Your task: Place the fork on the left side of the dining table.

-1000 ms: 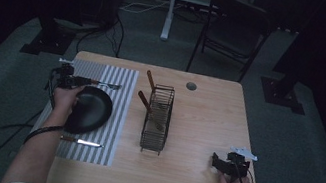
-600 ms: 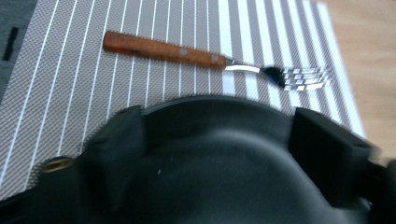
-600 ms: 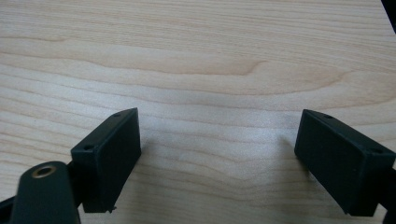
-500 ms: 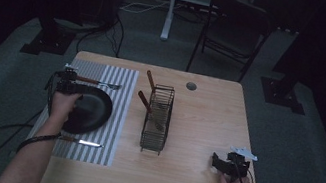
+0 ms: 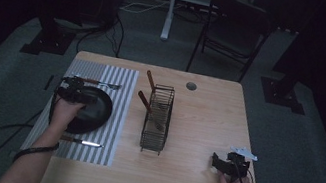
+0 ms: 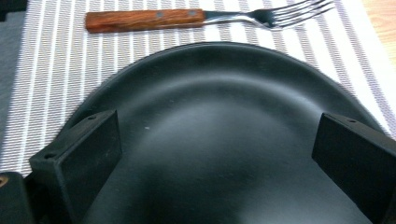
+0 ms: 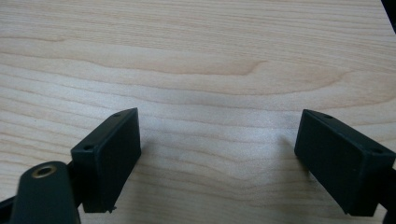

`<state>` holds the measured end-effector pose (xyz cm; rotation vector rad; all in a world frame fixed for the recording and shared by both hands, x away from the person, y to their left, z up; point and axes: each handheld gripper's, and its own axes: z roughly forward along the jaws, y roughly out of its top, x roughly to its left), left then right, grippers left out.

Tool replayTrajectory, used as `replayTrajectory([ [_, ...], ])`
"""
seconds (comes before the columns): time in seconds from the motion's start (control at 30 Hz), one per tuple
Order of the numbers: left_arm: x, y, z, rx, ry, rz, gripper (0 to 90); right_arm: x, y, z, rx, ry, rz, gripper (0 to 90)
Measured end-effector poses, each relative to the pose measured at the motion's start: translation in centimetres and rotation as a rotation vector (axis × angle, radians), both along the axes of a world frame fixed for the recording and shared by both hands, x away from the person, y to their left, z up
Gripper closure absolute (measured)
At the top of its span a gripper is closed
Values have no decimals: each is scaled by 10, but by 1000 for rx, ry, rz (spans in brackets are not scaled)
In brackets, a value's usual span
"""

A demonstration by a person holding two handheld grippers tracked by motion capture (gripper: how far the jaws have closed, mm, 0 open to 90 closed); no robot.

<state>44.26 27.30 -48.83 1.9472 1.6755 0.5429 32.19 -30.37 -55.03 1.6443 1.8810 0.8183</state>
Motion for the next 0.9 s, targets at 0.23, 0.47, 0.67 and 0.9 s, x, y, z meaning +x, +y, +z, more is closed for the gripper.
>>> replayTrajectory([
  [0.23, -20, -5, -5, 8, -69, -41, 19, 0, 0, 0, 0, 0, 0, 142],
  [0.47, -39, -4, 2, -20, -102, -47, 18, 0, 0, 0, 0, 0, 0, 141],
  [0.67, -59, -4, 6, -27, -126, -65, 18, 0, 0, 0, 1, 0, 0, 141],
  [0.9, -79, 5, 6, -27, -139, -36, 18, 0, 0, 0, 1, 0, 0, 141],
])
